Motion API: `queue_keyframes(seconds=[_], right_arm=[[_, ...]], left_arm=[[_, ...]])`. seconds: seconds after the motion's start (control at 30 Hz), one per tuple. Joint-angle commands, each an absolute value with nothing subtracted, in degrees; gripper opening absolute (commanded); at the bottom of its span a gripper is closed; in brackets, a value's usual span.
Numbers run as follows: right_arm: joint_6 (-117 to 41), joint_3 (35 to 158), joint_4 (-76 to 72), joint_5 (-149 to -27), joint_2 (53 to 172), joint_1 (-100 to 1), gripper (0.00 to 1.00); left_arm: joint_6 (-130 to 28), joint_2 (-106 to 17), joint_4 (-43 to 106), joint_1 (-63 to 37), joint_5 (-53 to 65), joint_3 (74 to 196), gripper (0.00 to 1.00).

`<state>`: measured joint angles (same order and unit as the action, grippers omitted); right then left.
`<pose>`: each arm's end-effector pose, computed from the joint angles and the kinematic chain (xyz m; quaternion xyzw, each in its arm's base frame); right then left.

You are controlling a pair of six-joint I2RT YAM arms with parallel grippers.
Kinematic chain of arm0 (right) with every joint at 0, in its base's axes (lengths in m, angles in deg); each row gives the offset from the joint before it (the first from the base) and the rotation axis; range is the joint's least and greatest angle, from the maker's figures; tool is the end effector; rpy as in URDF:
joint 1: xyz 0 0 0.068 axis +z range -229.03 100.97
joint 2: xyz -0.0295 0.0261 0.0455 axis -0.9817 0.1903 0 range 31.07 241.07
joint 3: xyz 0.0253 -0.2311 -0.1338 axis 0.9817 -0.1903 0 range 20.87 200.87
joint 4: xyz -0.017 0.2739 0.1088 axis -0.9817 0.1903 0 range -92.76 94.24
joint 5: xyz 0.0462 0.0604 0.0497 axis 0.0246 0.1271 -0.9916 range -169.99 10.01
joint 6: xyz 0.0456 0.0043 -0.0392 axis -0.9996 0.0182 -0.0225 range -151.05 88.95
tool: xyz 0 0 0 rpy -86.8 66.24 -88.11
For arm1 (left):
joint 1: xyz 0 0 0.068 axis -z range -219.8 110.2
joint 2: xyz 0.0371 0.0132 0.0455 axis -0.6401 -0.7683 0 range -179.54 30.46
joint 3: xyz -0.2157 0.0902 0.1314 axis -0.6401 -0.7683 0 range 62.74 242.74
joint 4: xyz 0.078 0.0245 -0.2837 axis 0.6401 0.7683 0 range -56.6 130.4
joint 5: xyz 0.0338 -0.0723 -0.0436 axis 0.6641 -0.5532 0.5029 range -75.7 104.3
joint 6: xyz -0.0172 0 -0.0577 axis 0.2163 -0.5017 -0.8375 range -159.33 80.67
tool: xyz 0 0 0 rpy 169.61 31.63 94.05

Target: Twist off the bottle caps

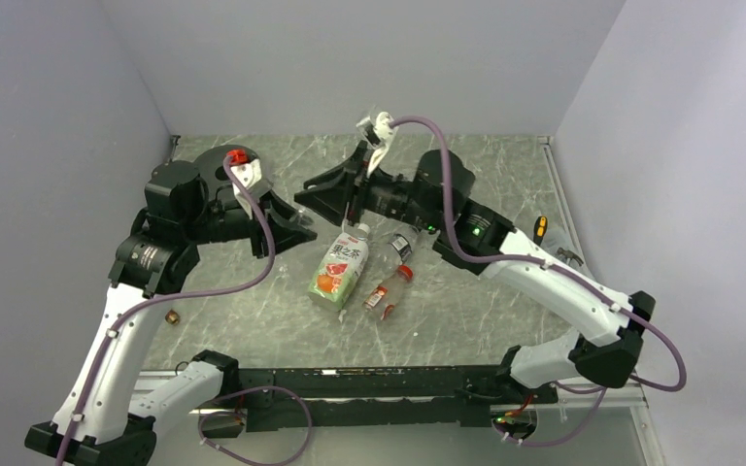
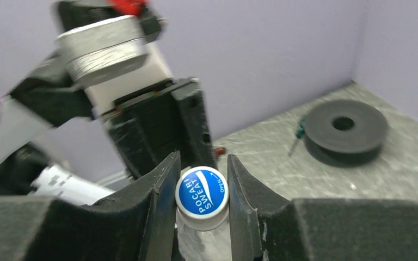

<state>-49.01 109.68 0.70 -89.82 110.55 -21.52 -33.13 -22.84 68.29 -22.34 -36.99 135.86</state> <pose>0.1855 0.3055 0.4851 -0.2857 0.6066 0.4981 0.5498 0.1874 -0.0955 0.4466 0.4043 0.6464 -0.3957 0.5120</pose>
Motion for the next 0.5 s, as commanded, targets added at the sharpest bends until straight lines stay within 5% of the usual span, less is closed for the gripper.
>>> queue_keyframes(seconds=[0.0, 0.23, 0.47], right_arm=[[-46.85, 105.88, -12.51, -110.42, 106.33, -23.41, 0.00], [-46.60, 106.15, -10.01, -111.93, 107.83, -24.63, 0.07], [-45.68, 107.69, -3.03, -94.60, 107.32, -24.58, 0.70]], left_arm=[[-42.10, -22.99, 65.02, -21.95, -57.55, 138.71, 0.01], [-41.29, -23.40, 66.31, -21.95, -55.68, 139.66, 0.00], [-35.08, -22.60, 67.66, -21.95, -44.70, 139.26, 0.00]])
